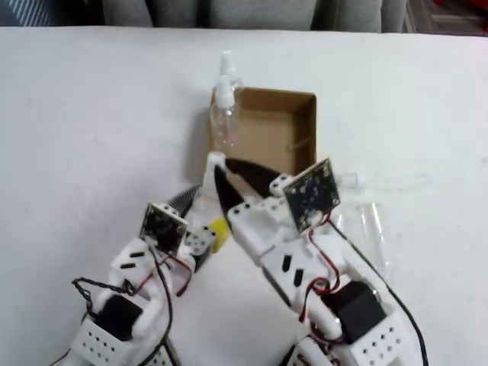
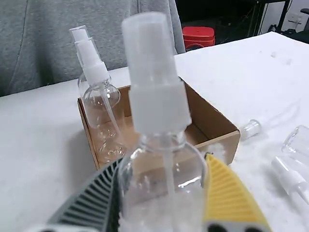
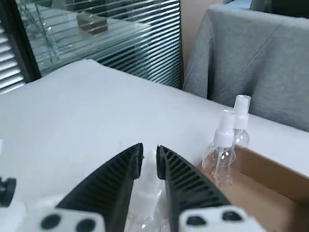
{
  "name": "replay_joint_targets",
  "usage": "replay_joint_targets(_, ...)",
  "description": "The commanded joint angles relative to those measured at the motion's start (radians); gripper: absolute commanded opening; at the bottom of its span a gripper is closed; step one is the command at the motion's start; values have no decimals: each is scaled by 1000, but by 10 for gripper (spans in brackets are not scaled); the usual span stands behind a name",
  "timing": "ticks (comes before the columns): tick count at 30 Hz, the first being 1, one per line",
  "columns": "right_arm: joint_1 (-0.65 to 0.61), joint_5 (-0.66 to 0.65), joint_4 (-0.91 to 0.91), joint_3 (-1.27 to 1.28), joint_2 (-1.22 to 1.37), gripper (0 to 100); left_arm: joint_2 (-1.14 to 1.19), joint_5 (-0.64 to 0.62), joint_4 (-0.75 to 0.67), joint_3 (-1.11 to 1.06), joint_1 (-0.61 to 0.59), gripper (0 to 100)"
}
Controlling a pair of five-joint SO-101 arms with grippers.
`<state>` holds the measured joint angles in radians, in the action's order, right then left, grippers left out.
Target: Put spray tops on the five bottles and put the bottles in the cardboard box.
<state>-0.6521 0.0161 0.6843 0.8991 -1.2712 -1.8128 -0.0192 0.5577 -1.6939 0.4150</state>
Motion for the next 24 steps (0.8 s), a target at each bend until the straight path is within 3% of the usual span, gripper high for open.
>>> replay_joint_targets(1, 50, -15, -87, -74, 67, 15, -10, -12, -34, 2, 12, 22)
replay_joint_targets(10, 50, -15, -101, -77, 208, 15, -10, -12, -32, 2, 12, 22)
replay_joint_targets(17, -44, -20, 33, -81, 206, 15, -10, -12, -35, 2, 12, 22)
replay_joint_targets(24, -51, -20, 39, -83, 206, 15, -10, -12, -35, 2, 12, 22)
